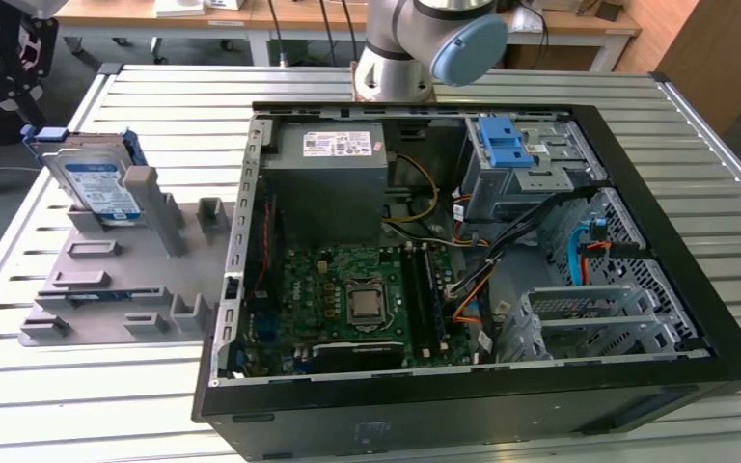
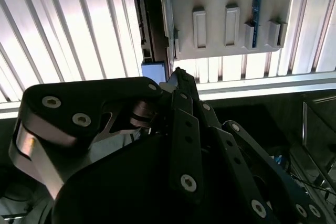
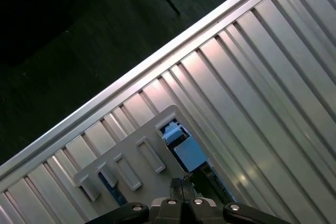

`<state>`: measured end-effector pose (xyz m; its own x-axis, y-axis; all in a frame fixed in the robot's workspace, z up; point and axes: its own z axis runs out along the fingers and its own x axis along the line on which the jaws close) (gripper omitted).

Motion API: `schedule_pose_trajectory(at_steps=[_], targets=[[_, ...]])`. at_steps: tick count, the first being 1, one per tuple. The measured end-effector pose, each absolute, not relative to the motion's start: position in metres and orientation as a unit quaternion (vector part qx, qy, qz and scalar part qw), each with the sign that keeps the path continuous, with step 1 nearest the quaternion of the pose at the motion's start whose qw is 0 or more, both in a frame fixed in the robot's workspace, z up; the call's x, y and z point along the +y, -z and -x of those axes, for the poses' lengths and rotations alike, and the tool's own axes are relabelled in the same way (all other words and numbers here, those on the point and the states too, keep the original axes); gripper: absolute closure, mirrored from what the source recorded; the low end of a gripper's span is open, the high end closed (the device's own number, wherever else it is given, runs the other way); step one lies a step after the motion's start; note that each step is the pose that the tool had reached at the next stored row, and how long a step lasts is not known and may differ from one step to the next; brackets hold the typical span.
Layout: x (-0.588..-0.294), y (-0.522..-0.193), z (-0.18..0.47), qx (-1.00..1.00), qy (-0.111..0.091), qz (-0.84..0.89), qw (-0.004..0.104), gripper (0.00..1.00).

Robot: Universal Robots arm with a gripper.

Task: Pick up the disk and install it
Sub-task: 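Pick up the disk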

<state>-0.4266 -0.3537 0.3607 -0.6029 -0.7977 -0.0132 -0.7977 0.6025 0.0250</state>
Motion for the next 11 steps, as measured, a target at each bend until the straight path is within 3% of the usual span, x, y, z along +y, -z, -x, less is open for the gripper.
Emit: schedule_pose_trajectory(at_steps=[11], targets=[[-0.3537,-0.3607,0.4266,0.878,-0.014,0.478,0.001,0.89]])
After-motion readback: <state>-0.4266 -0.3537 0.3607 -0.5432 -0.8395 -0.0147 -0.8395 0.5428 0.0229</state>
